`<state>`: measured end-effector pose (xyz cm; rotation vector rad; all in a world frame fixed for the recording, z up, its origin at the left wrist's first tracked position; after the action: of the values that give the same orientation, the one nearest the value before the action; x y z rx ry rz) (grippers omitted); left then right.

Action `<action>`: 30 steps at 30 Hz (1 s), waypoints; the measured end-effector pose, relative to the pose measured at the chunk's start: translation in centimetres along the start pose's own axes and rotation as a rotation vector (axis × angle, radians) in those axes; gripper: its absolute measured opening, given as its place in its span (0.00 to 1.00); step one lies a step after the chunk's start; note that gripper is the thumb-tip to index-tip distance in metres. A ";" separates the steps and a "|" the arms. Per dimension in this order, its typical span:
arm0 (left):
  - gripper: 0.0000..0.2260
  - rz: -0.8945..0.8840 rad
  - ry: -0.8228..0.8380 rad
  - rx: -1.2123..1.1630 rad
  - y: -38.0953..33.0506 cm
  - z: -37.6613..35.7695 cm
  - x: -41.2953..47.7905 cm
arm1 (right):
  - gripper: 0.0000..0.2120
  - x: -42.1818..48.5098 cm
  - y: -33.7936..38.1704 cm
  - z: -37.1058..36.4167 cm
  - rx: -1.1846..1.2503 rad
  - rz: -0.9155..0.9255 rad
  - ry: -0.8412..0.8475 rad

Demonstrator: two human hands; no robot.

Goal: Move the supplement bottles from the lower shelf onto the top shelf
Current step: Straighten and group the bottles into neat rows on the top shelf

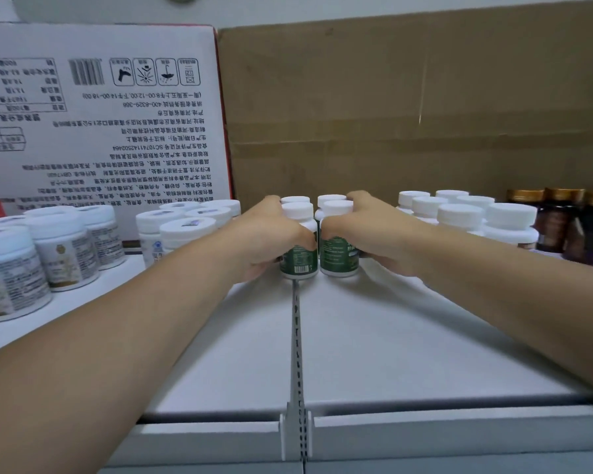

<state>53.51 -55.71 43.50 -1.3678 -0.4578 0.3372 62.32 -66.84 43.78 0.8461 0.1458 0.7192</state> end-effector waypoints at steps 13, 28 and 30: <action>0.34 0.007 0.086 0.065 0.4 -0.1 0.1 | 0.36 0.2 -1.3 -1.5 0.238 0.130 0.053; 0.20 -0.120 0.213 0.101 0.0 -1.1 -1.3 | 0.24 -0.3 -1.3 -1.4 0.218 0.249 0.149; 0.20 -0.132 0.221 0.097 -0.1 -1.3 -1.5 | 0.24 -0.2 -1.3 -1.4 0.220 0.255 0.145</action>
<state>52.85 -57.55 43.23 -1.2573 -0.3410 0.0969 62.33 -66.70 41.85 1.0335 0.2531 1.0184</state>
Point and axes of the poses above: each hand's wrist, its own x-axis towards the middle knuckle, its own z-axis out of the back of the hand, y = z × x, the point moved 7 cm from there along x, towards the middle knuckle, and after that the axes turned 13 degrees about -x, right-handed, at the moved point
